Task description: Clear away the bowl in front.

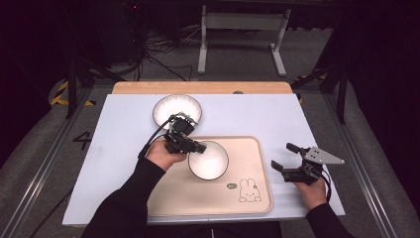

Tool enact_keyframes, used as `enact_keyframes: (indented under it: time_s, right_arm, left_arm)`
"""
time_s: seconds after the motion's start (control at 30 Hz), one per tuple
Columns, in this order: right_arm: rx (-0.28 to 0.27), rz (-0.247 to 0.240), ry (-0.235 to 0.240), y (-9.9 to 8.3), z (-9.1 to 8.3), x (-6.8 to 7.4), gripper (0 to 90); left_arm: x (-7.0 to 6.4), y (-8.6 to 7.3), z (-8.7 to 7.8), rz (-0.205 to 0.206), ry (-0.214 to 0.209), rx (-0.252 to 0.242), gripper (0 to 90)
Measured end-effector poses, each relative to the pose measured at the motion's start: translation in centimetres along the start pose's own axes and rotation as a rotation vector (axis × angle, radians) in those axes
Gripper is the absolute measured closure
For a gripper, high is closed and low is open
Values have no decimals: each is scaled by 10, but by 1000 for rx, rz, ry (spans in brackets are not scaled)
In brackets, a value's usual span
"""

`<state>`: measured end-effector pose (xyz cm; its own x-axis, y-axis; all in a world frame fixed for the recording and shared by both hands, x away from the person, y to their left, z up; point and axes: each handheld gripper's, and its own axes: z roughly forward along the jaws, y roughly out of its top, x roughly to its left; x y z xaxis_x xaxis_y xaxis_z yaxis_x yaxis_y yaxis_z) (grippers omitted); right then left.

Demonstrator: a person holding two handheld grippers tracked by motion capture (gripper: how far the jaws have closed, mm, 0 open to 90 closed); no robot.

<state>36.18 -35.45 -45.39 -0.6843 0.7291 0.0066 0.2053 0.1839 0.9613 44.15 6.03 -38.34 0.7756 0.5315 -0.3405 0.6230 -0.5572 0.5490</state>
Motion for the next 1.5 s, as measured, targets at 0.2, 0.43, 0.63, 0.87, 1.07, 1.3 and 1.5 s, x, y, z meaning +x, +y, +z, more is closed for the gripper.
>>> enact_keyframes:
  time_s: [0.2, 0.43, 0.63, 0.87, 1.07, 1.3, 1.5]
  right_arm:
    - [-2, 0, -1, 0, 0, 0, 60]
    - [-2, 2, 1, 0, 0, 0, 60]
    - [-1, 1, 2, 0, 0, 0, 60]
    - [-3, 1, 0, 0, -1, 0, 60]
    - [-2, 1, 0, 0, -1, 0, 60]
    - [-1, 1, 1, 0, 0, 0, 60]
    - [-2, 1, 1, 0, 0, 0, 60]
  left_arm:
    - [4, -1, 5, 9, 4, 36, 782]
    - [6, -3, 11, 5, 1, 72, 783]
    - [8, -4, 16, 3, 6, 92, 783]
    - [9, -6, 20, 1, 22, 111, 782]
    - [13, -5, 22, -13, 2, 107, 780]
    - [17, -5, 23, 1, -7, 99, 775]
    - [19, -5, 23, 4, 12, 98, 752]
